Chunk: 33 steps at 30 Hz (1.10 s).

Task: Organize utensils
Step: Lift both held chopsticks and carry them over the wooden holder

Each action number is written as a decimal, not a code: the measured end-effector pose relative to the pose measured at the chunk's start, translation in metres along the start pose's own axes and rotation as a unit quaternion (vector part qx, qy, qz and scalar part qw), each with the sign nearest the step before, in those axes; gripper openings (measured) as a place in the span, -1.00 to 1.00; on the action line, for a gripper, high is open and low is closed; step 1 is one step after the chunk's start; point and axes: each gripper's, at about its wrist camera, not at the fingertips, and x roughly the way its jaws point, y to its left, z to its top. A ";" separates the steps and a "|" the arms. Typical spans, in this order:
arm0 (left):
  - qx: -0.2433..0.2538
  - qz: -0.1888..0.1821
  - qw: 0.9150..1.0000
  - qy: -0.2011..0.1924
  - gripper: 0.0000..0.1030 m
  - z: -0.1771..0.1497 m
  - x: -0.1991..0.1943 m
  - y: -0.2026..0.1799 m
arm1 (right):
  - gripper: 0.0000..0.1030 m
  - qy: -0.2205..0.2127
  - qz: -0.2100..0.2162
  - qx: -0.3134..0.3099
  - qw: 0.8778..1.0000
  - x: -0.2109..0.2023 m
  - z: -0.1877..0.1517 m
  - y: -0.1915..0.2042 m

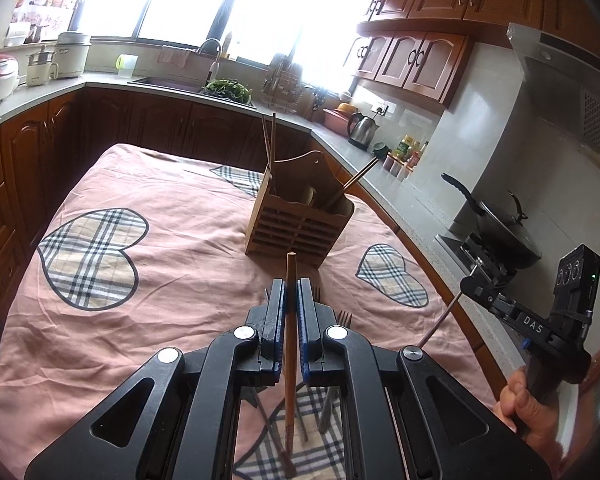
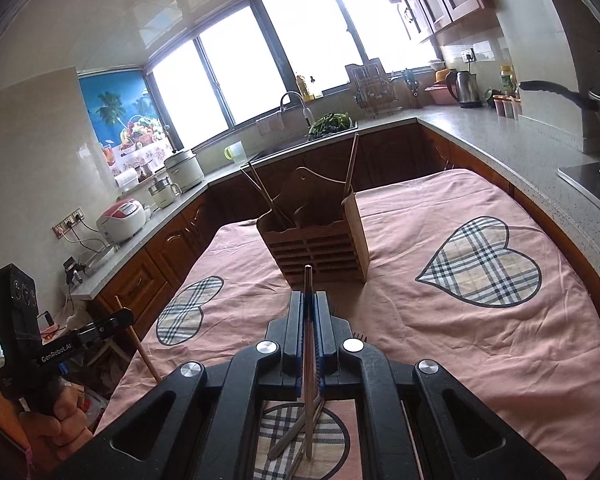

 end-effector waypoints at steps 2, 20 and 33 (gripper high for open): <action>0.000 -0.001 1.000 -0.006 -0.91 0.002 -0.003 -0.001 | -0.92 -0.005 0.000 -0.001 1.000 -0.003 0.001 0.001; 0.029 0.014 0.996 -0.079 -0.91 0.045 -0.004 -0.014 | -0.92 -0.058 0.002 -0.002 0.998 -0.004 0.034 0.001; 0.057 0.030 0.987 -0.149 -0.91 0.095 0.011 -0.023 | -0.92 -0.107 0.004 -0.019 0.994 0.012 0.077 0.006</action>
